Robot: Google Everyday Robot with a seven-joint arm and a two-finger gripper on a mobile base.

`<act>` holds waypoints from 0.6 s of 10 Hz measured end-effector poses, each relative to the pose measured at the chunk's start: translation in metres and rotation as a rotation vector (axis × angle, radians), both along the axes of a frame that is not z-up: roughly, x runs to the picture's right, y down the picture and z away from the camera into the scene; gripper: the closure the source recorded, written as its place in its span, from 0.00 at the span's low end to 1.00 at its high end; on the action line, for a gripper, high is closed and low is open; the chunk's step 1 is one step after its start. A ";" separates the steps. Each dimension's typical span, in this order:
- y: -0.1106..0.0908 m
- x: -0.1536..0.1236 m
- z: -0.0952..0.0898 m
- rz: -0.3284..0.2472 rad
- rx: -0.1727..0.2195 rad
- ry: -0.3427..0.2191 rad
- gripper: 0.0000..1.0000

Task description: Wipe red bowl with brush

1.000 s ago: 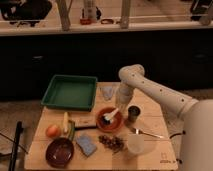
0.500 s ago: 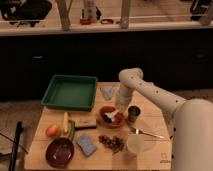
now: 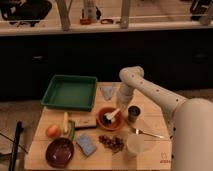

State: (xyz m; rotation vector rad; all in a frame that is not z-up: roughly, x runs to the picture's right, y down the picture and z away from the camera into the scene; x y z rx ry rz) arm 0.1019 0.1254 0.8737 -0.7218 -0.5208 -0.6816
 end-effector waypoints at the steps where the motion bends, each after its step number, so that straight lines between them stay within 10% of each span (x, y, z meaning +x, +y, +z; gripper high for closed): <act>1: -0.004 0.003 -0.002 0.002 0.008 0.004 1.00; 6: -0.017 0.007 0.008 0.001 0.021 0.016 1.00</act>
